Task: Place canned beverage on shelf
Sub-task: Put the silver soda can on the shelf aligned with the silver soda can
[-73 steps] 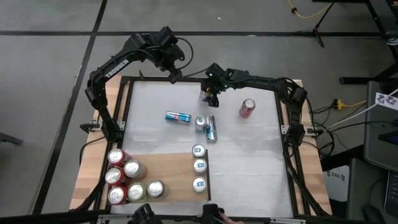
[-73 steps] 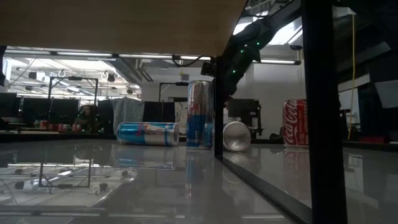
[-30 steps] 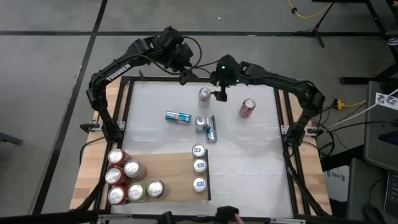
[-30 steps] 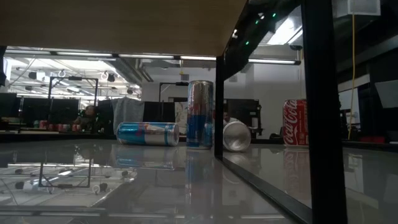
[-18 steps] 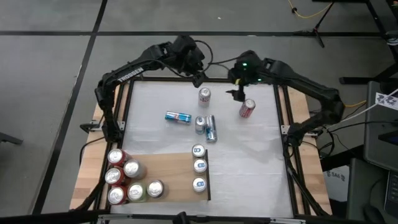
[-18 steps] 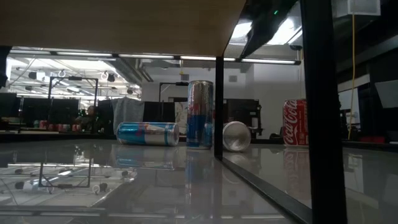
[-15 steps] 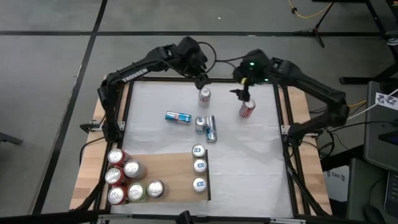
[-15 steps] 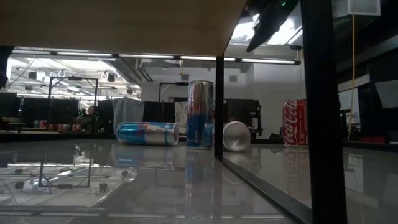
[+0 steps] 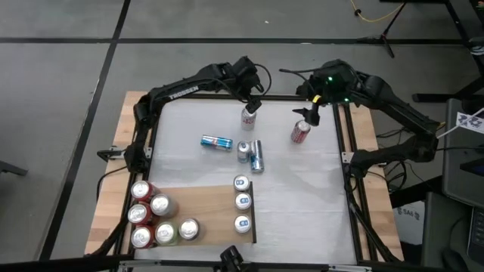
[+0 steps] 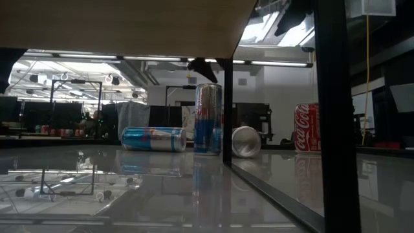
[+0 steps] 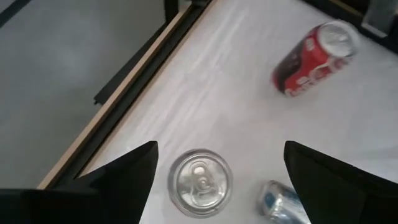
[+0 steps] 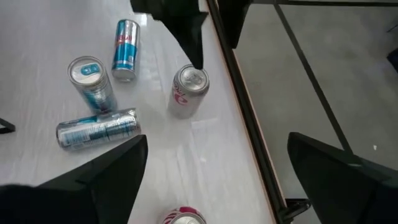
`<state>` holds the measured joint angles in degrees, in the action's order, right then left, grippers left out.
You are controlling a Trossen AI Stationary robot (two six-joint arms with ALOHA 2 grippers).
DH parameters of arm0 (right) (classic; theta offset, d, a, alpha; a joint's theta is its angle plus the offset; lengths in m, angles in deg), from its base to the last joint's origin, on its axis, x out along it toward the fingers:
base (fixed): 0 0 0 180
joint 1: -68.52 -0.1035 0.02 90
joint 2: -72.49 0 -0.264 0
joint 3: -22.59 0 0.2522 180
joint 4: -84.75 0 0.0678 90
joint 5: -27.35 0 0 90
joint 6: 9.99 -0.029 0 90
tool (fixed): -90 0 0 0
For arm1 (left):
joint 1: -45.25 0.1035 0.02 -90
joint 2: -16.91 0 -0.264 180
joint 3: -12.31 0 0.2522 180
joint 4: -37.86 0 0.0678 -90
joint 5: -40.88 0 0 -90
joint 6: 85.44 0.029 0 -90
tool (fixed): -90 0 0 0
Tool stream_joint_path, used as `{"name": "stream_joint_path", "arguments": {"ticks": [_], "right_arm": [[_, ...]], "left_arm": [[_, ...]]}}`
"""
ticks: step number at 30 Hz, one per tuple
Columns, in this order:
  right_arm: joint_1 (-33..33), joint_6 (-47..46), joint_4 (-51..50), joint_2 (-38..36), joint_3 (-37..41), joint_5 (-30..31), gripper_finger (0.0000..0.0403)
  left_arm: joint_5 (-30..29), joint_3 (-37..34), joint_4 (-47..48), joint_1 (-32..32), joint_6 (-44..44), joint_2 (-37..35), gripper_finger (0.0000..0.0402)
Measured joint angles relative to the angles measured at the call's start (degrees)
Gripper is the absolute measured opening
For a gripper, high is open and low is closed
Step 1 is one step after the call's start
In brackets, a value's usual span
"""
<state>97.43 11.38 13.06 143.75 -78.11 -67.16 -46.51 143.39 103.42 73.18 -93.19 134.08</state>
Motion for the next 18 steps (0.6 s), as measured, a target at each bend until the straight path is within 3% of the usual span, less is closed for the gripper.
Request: {"name": "stream_joint_path", "arguments": {"ticks": [18], "right_arm": [[0.0, 0.1, -0.7, 0.1, 0.0, -0.5, 0.0376]], "left_arm": [[-8.2, 0.0, 0.4, -1.9, -5.2, 4.5, 0.0338]]}}
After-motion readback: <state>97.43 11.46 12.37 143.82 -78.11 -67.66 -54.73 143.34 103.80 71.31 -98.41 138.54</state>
